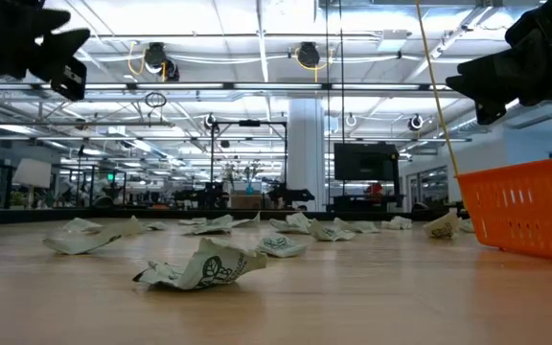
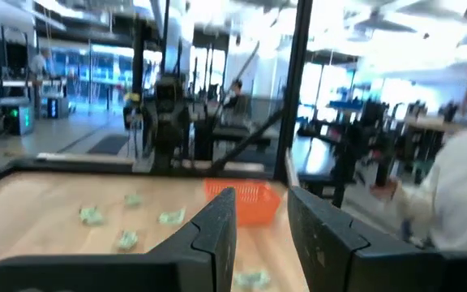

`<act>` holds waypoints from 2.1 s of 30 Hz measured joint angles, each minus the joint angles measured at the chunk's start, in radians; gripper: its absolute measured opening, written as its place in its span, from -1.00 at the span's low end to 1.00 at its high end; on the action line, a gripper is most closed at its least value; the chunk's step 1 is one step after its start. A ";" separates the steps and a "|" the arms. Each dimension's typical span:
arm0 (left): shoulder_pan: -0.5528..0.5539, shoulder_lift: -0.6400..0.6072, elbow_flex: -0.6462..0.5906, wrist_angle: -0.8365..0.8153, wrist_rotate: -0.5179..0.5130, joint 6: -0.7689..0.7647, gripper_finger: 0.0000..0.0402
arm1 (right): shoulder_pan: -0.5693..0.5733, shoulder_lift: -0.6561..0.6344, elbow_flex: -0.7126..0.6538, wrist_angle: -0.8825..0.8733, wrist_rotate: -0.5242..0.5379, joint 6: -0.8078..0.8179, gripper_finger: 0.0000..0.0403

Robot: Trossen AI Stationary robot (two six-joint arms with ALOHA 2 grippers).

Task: Pick and place Stevia / Truvia into bins
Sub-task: Put the stevia packet into the orange basket

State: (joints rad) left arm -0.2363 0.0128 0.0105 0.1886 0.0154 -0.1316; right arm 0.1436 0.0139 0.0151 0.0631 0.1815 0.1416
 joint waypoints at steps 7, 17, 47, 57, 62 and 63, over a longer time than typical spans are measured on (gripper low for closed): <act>0.000 0.000 0.000 0.139 0.000 -0.009 -0.40 | 0.000 0.000 0.000 0.000 0.000 0.000 -0.38; 0.000 0.000 0.000 0.168 0.000 -0.008 -0.40 | 0.000 0.000 0.000 0.061 0.000 0.002 -0.38; 0.000 0.000 0.000 0.244 -0.051 0.140 -0.40 | -0.135 0.604 0.374 -0.399 -0.021 0.178 -0.38; 0.000 0.008 0.000 0.225 -0.108 0.055 -0.40 | -0.143 0.773 0.410 -0.570 0.059 0.268 -0.38; 0.000 0.029 0.000 0.234 -0.242 -0.004 -0.40 | -0.143 0.773 0.410 -0.582 0.081 0.328 -0.38; 0.000 0.035 0.000 0.233 -0.295 -0.039 -0.40 | -0.143 0.772 0.410 -0.588 0.105 0.341 -0.38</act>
State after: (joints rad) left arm -0.2363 0.0482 0.0105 0.4219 -0.2798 -0.1703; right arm 0.0006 0.7864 0.4252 -0.5251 0.2861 0.4822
